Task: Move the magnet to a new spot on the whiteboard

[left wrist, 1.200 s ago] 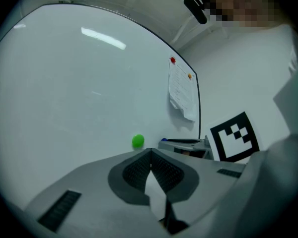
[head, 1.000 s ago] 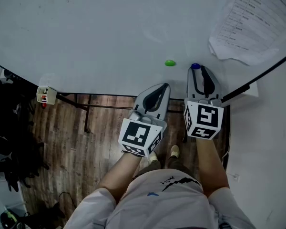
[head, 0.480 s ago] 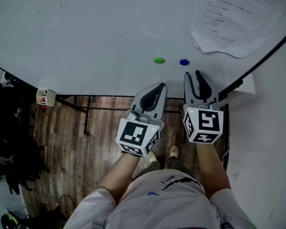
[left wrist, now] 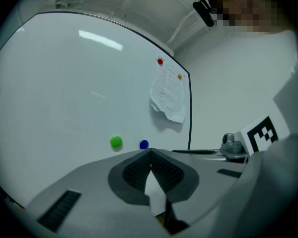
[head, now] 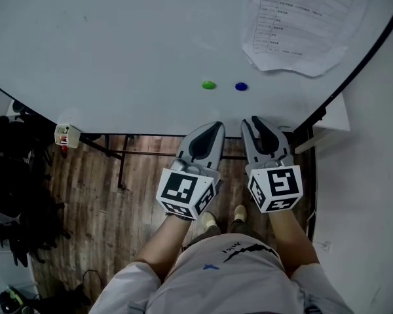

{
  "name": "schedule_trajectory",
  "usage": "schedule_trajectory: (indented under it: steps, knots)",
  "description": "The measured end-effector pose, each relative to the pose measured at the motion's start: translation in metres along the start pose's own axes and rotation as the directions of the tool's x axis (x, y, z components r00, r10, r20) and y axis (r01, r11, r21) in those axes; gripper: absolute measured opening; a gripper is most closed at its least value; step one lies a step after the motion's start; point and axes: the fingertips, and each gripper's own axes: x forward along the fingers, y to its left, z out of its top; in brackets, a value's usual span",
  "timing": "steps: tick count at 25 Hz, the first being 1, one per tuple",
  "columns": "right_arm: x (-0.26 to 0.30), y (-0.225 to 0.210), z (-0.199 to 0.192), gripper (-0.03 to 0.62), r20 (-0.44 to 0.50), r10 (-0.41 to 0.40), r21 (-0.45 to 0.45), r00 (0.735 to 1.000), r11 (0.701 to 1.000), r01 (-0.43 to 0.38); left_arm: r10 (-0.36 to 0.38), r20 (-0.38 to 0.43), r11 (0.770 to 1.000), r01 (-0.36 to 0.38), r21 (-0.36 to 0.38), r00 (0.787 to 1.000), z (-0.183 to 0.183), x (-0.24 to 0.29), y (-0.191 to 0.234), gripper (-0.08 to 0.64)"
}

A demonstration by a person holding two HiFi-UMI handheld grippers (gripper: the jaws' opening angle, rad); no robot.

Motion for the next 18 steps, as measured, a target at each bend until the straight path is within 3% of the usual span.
schedule_trajectory:
  steps: [9,18]
  knots:
    - [-0.024,0.006,0.000,0.044,0.021,0.108,0.092,0.994,0.990,-0.109,0.031,0.003,0.999,-0.031,-0.012,1.000,0.007,-0.013,-0.021,0.009]
    - [-0.029,0.014,0.002,0.014,0.015,0.192,0.115,0.981,0.975,-0.193,0.052,0.012,0.998,-0.052,-0.021,0.999,0.009,-0.014,-0.037,0.009]
